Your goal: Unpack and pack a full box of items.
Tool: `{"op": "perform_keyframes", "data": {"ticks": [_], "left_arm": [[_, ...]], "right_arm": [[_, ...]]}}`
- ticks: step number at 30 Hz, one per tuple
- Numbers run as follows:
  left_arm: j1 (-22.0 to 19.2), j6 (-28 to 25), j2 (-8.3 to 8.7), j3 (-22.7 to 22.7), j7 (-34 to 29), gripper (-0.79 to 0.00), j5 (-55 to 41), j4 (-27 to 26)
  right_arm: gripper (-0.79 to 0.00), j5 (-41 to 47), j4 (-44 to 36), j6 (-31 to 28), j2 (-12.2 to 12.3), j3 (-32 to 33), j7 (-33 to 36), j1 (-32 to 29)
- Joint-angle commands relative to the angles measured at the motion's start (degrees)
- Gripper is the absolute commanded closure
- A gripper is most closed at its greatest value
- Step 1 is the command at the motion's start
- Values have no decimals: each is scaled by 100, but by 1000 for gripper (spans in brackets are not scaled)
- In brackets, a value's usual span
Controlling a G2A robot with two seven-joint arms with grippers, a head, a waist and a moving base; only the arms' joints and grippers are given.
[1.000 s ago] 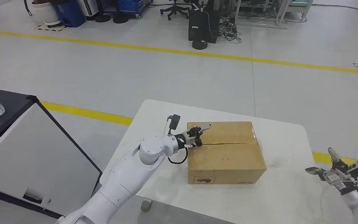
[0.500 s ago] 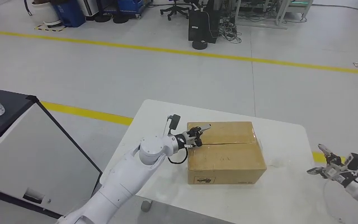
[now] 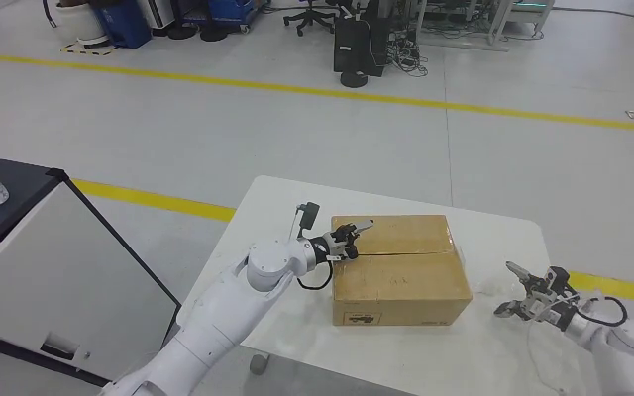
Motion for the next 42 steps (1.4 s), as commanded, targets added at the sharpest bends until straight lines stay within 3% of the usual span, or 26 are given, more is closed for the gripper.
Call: {"op": "perform_keyframes", "data": {"ticks": [1, 15, 23, 31, 33, 34, 35, 36, 42], "left_arm": [[0, 0, 0, 0, 0, -785, 0, 0], [0, 0, 0, 0, 0, -785, 0, 0], [0, 0, 0, 0, 0, -785, 0, 0], [0, 0, 0, 0, 0, -785, 0, 0], [0, 0, 0, 0, 0, -785, 0, 0], [0, 0, 0, 0, 0, -785, 0, 0], [0, 0, 0, 0, 0, -785, 0, 0], [0, 0, 0, 0, 0, -785, 0, 0], [0, 0, 0, 0, 0, -785, 0, 0]], "right_arm": [[-785, 90, -299, 118, -24, -29, -145, -138], [-785, 1212, -1327, 1698, -185, -150, -932, -473], [-785, 1661, -1374, 1942, -268, -182, -1584, -423], [-785, 1811, -1185, 2046, -347, -378, -1757, -280], [-646, 1818, -1152, 2044, -358, -405, -1769, -247], [-317, 1831, -1132, 2037, -363, -411, -1772, -235], [-219, 1834, -1117, 2028, -368, -423, -1773, -225], [0, 1852, -1096, 2003, -374, -425, -1782, -217], [0, 1872, -990, 1998, -392, -459, -1762, -178]]}}
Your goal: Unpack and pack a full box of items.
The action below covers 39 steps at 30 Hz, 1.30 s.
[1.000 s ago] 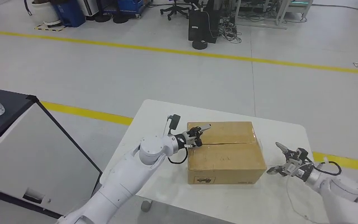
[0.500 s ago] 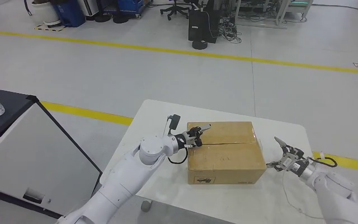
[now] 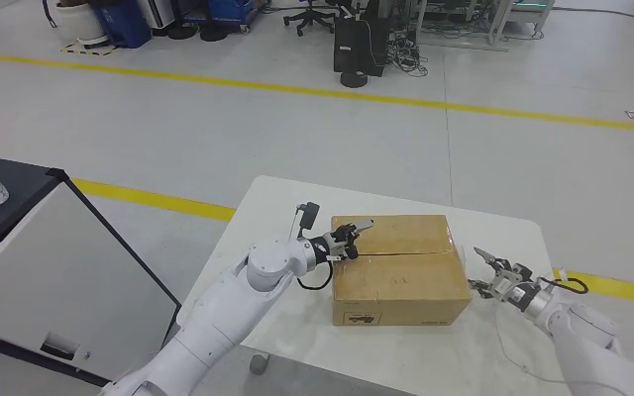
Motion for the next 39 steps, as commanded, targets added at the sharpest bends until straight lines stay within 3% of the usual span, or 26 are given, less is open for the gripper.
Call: {"op": "perform_keyframes", "data": {"ticks": [1, 5, 10, 18, 19, 32, 39], "left_arm": [[0, 0, 0, 0, 0, -785, 0, 0], [0, 0, 0, 0, 0, -785, 0, 0], [0, 0, 0, 0, 0, -785, 0, 0], [0, 0, 0, 0, 0, -785, 0, 0], [0, 0, 0, 0, 0, -785, 0, 0], [0, 0, 0, 0, 0, -785, 0, 0], [0, 0, 0, 0, 0, -785, 0, 0]], "right_arm": [[0, -6, 26, -13, -2, -1, 11, 13], [0, 30, 61, -124, -6, 46, -39, 38], [0, -40, -41, -693, 2, 182, -182, -16], [0, -691, -608, -2483, 45, 461, -383, -353], [-34, -754, -694, -2673, 49, 502, -404, -426], [0, -2210, -1745, -4513, 81, 829, -1162, -1116], [-15, -2941, -2180, -5109, 53, 837, -1683, -1312]]}}
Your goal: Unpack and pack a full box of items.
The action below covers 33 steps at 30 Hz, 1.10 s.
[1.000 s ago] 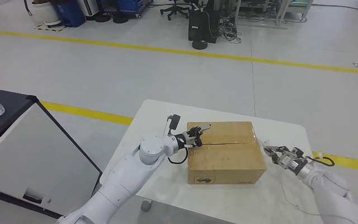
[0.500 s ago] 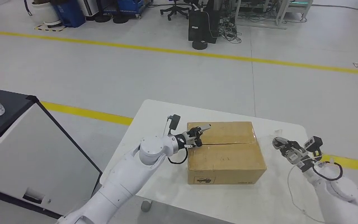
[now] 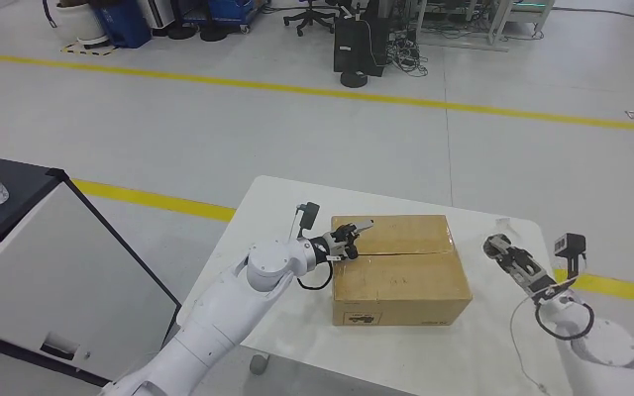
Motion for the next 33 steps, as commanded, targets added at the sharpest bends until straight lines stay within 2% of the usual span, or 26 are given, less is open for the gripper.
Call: {"op": "perform_keyframes", "data": {"ticks": [1, 2, 6, 21, 28, 33], "left_arm": [[0, 0, 0, 0, 0, -785, 0, 0], [0, 0, 0, 0, 0, -785, 0, 0], [0, 0, 0, 0, 0, -785, 0, 0], [0, 0, 0, 0, 0, -785, 0, 0], [0, 0, 0, 0, 0, -785, 0, 0], [0, 0, 0, 0, 0, -785, 0, 0]], "right_arm": [[-71, -177, -124, -66, -10, -24, -101, -55], [-231, -250, -182, -84, -15, -36, -143, -72], [-785, -613, -413, -193, -28, -84, -248, -159], [-785, -957, -1182, -525, -74, -102, -345, -560], [-785, -1004, -1494, -882, -92, -94, -317, -728], [-785, -1053, -1457, -761, -92, -111, -169, -701]]}}
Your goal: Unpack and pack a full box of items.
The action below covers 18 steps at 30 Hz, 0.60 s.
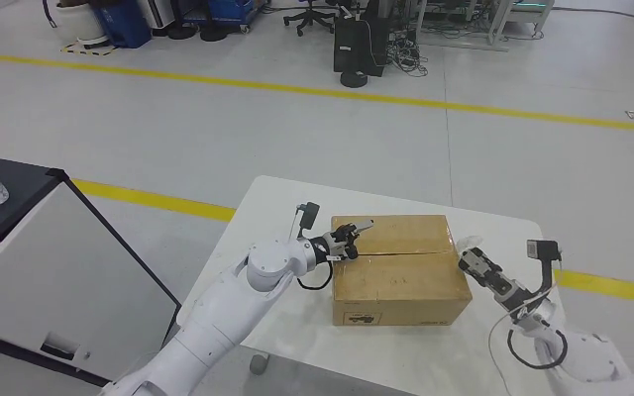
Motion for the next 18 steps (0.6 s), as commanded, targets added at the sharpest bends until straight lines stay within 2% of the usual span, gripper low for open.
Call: {"op": "perform_keyframes", "data": {"ticks": [1, 6, 18], "left_arm": [[0, 0, 0, 0, 0, -785, 0, 0], [0, 0, 0, 0, 0, -785, 0, 0], [0, 0, 0, 0, 0, -785, 0, 0]], "right_arm": [[-785, 113, 59, 98, 0, -21, 125, 27], [-785, 660, 193, 141, -6, 3, 300, -9], [-785, 660, 193, 141, -6, 3, 300, -9]]}}
